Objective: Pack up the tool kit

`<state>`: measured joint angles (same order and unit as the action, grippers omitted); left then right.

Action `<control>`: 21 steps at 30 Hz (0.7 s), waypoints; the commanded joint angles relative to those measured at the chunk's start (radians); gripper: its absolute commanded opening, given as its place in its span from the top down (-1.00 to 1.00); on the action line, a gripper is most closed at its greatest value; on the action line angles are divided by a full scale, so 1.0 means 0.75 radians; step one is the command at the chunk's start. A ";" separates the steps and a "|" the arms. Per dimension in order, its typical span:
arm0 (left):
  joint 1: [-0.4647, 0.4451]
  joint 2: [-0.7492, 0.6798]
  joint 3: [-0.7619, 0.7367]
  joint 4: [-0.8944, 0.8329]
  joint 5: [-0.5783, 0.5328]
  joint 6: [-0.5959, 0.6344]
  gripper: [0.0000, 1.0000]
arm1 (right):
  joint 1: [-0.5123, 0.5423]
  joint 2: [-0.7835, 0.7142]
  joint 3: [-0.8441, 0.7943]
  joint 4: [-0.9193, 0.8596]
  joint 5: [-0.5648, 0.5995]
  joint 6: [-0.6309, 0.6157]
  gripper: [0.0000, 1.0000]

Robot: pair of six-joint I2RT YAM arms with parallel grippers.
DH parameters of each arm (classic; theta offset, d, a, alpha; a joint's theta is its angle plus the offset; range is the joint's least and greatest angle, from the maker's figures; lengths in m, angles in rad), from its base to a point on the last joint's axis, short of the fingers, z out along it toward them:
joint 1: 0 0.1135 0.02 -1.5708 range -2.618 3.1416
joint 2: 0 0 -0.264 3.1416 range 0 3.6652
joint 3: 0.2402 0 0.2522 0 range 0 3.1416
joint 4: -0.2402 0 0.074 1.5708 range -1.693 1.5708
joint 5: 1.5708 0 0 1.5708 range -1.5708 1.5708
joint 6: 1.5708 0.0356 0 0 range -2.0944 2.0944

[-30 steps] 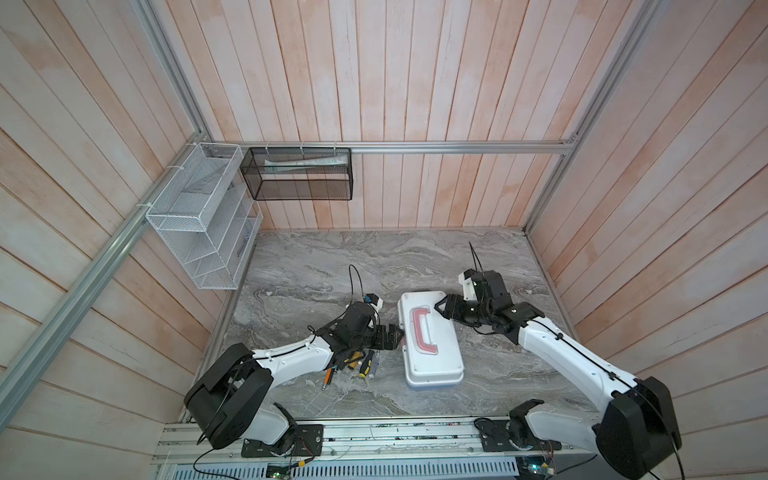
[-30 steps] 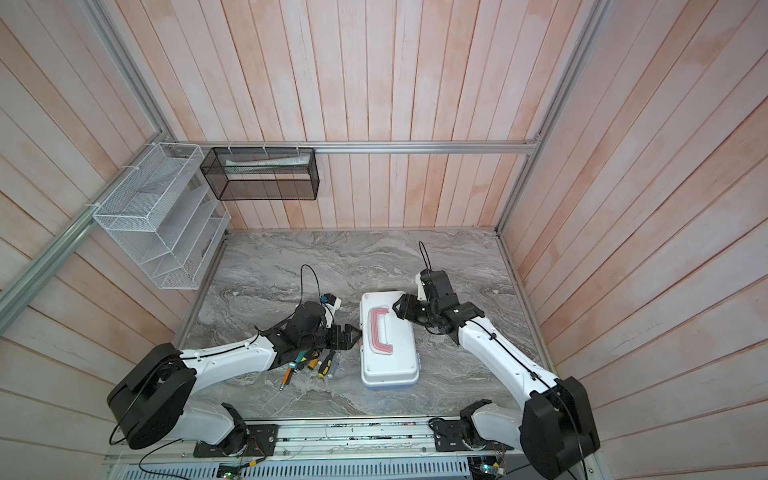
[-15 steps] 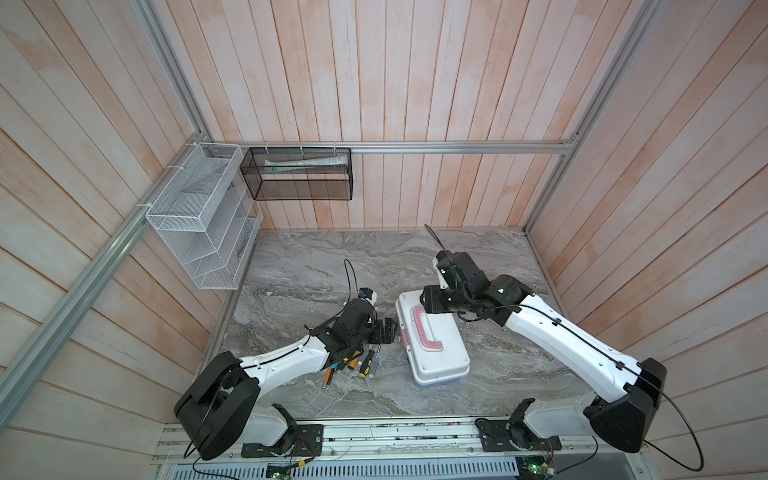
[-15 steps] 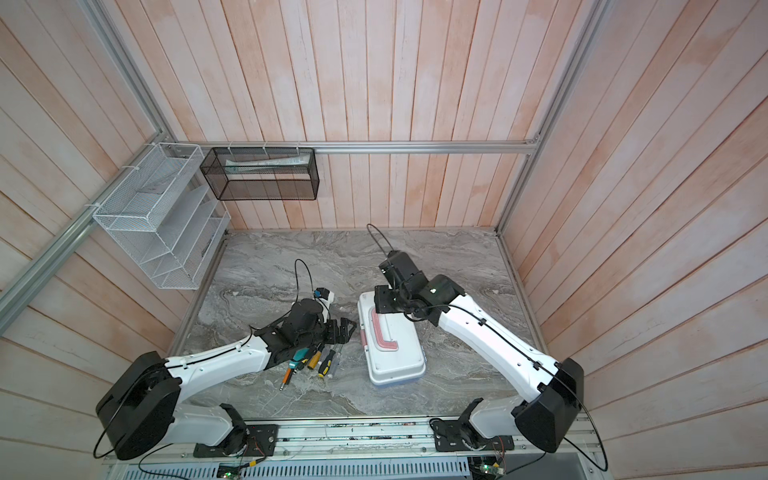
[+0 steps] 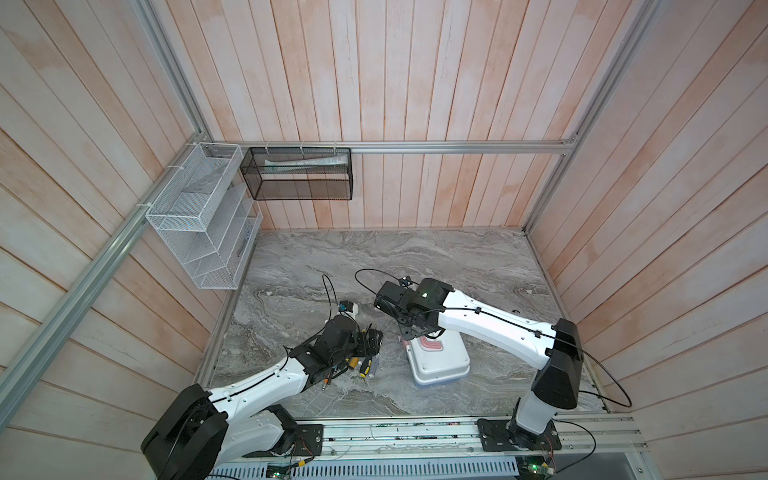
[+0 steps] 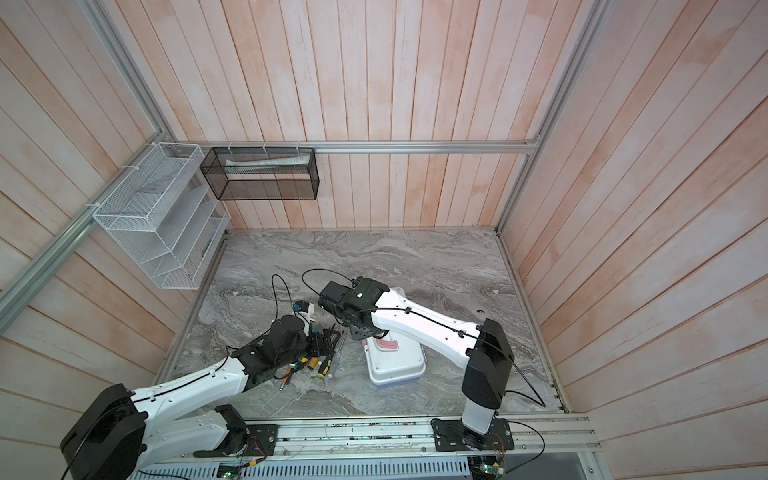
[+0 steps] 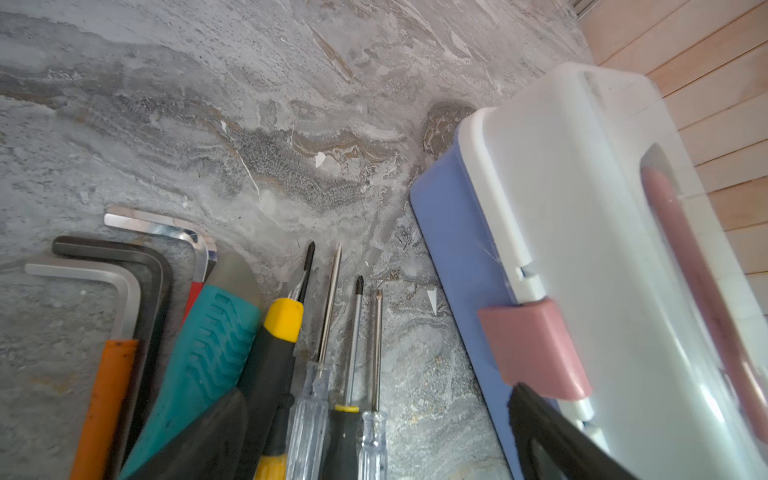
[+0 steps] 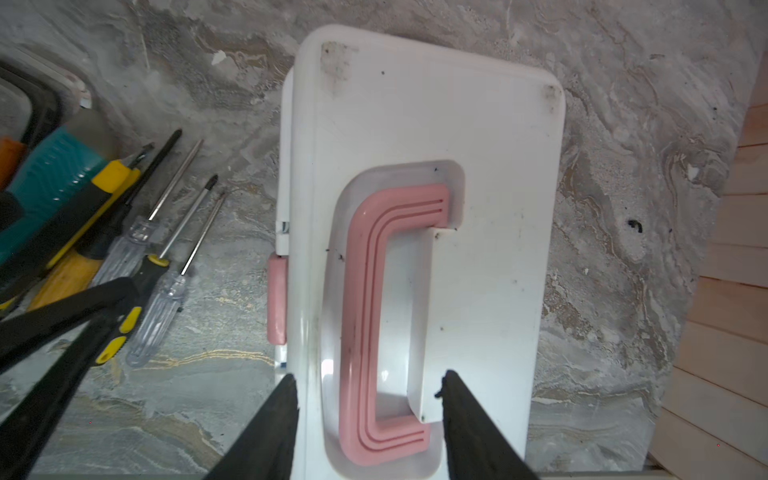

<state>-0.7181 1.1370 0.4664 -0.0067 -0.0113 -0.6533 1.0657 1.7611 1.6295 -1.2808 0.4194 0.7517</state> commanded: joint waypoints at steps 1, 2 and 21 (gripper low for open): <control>0.007 -0.033 -0.034 0.028 -0.014 -0.015 -1.00 | 0.006 0.027 0.050 -0.115 0.072 0.033 -0.05; 0.008 -0.036 -0.037 0.029 -0.016 -0.013 -1.00 | 0.005 0.037 0.054 -0.112 0.071 0.031 -0.05; 0.010 -0.018 -0.073 0.168 0.089 0.022 -1.00 | -0.168 -0.250 -0.334 0.542 -0.404 -0.078 0.00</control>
<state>-0.7151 1.1145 0.4339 0.0483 0.0124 -0.6476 0.9909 1.6928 1.4860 -1.0908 0.2852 0.7238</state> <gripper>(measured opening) 0.998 0.500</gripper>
